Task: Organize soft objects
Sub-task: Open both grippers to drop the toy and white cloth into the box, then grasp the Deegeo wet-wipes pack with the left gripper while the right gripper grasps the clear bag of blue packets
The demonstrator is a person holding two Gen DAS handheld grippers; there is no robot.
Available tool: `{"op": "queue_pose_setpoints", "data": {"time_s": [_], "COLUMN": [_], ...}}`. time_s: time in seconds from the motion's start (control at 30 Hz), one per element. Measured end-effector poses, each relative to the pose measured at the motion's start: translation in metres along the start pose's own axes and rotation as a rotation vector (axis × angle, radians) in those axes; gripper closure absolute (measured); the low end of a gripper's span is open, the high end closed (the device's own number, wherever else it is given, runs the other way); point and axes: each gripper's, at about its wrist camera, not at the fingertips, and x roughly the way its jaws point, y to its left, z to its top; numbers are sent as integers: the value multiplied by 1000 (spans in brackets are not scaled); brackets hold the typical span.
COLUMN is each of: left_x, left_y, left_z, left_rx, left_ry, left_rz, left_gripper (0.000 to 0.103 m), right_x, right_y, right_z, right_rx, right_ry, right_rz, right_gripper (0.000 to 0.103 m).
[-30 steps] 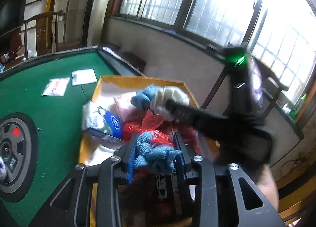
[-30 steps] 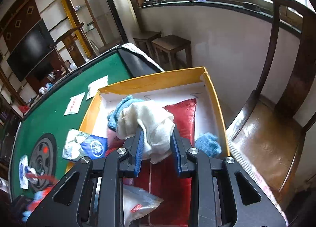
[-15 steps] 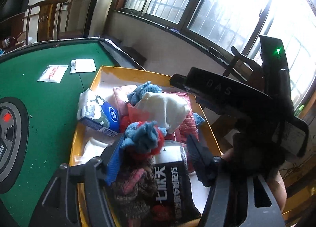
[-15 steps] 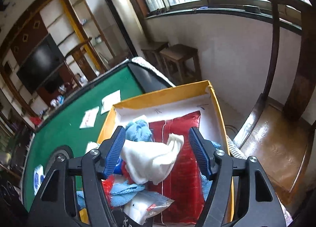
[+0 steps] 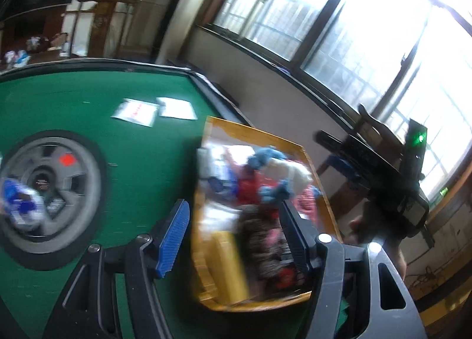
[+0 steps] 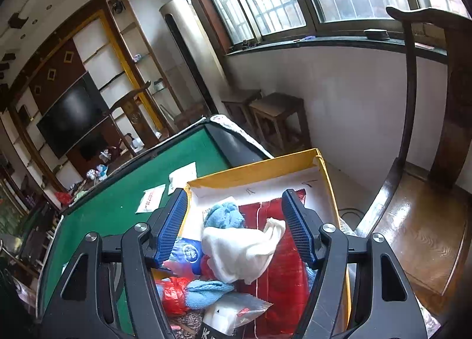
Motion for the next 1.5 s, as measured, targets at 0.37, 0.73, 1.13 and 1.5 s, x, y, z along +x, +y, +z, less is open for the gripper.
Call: {"op": "queue_pose_setpoints", "data": {"time_s": [0.37, 0.73, 1.13, 1.5], "left_x": [-74, -42, -37, -76], "left_y": [183, 257, 264, 241], "left_z": [12, 15, 3, -45], "left_rx": [-106, -199, -151, -169], "left_ry": [-86, 62, 78, 91], "left_rz": [688, 677, 760, 780], "left_gripper": [39, 39, 35, 36], "right_x": [-1, 2, -2, 19], "right_y": [23, 48, 71, 172], "right_z": [-11, -25, -34, -103], "right_rx": [-75, -176, -252, -420], "right_ry": [-4, 18, 17, 343], "right_rz": [47, 68, 113, 510], "right_gripper": [36, 36, 36, 36]}}
